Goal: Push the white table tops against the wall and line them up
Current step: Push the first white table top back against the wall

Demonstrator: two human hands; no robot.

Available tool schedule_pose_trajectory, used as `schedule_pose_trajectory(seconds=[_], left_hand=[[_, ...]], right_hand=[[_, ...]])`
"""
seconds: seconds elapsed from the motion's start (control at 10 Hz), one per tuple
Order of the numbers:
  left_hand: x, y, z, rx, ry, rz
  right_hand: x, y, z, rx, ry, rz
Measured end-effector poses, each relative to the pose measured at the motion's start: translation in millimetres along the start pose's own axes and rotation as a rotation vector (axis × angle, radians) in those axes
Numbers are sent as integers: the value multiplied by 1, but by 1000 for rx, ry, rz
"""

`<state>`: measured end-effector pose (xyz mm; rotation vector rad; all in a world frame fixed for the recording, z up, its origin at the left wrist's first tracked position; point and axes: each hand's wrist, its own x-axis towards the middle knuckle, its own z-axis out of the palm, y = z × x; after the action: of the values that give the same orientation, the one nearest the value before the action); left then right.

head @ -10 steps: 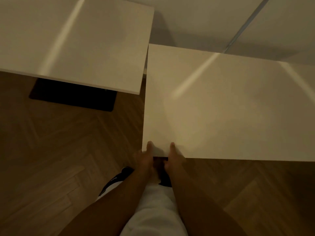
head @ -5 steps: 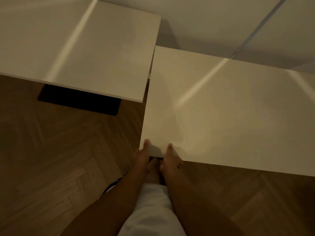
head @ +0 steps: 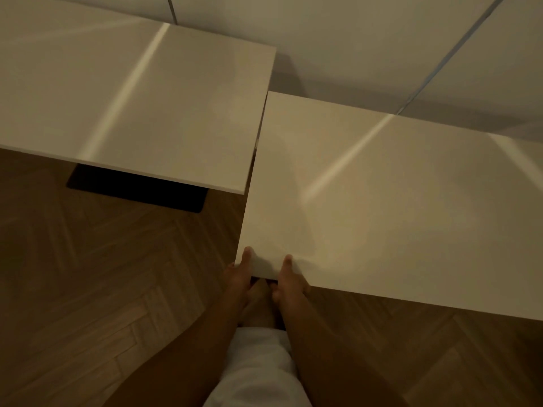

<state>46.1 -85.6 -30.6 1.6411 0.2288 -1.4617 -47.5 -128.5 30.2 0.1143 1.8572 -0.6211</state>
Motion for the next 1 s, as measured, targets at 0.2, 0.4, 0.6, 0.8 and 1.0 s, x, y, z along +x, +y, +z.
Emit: schedule_pose_trajectory(seconds=[0.2, 0.4, 0.6, 0.8, 1.0], left_hand=[[-11, 20, -2, 165, -68, 0], [-34, 44, -24, 794, 128, 511], [-60, 44, -24, 1047, -113, 833], [-84, 32, 23, 1169, -300, 884], [-95, 7, 60, 1268, -378, 901]], right_hand=[[5, -11, -15, -172, -197, 6], [-10, -14, -53, -542, -336, -85], [-30, -22, -108, -819, -196, -410], [9, -15, -143, -857, -2, -710], [18, -39, -186, -777, 50, -840]])
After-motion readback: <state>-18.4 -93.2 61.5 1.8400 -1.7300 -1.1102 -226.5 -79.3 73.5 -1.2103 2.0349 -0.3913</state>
